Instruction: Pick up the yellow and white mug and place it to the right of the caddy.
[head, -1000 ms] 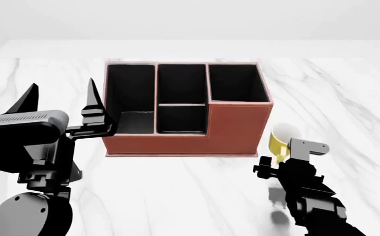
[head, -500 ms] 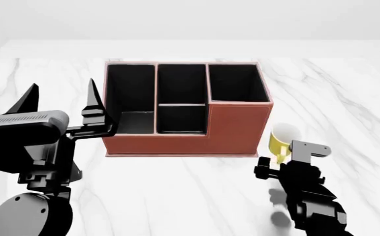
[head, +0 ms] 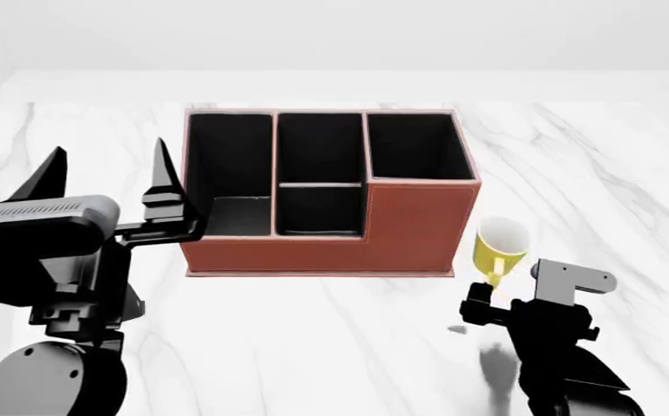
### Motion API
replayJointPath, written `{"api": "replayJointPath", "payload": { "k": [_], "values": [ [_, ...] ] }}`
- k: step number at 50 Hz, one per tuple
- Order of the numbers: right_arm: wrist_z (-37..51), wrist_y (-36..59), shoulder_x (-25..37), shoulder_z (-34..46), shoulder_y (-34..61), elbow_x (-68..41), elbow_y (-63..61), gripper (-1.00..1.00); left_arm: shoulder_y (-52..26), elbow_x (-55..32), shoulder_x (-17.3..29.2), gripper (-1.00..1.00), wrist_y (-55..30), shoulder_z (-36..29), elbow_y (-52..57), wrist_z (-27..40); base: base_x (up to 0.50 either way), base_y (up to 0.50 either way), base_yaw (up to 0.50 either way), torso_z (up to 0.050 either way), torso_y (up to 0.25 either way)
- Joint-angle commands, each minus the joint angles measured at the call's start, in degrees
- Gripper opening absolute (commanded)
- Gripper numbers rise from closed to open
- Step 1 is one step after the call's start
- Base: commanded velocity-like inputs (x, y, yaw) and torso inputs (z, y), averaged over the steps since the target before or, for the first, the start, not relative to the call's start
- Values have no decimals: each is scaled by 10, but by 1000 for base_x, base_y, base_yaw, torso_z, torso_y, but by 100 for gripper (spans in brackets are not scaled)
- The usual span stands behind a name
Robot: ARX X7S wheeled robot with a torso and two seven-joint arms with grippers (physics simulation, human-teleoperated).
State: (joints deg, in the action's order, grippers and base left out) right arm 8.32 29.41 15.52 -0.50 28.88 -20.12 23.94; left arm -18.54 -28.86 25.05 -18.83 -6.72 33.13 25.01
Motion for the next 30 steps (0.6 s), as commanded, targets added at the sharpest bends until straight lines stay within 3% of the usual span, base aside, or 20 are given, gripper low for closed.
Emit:
{"api": "replayJointPath", "payload": {
  "k": [1,21,30],
  "values": [
    [39,56,9,-11,-69,-14,-164,100,2,-4,2,100,-1,3,4,3,0,0,0,0,0],
    [134,168,33,-32,-164,-40,-522,100,8,-5,5,100,3,1,11,4,0,0,0,0,0],
    [159,214,41,-46,-168,-60,-613,100,7,-9,7,100,2,3,14,7,0,0,0,0,0]
  ]
}}
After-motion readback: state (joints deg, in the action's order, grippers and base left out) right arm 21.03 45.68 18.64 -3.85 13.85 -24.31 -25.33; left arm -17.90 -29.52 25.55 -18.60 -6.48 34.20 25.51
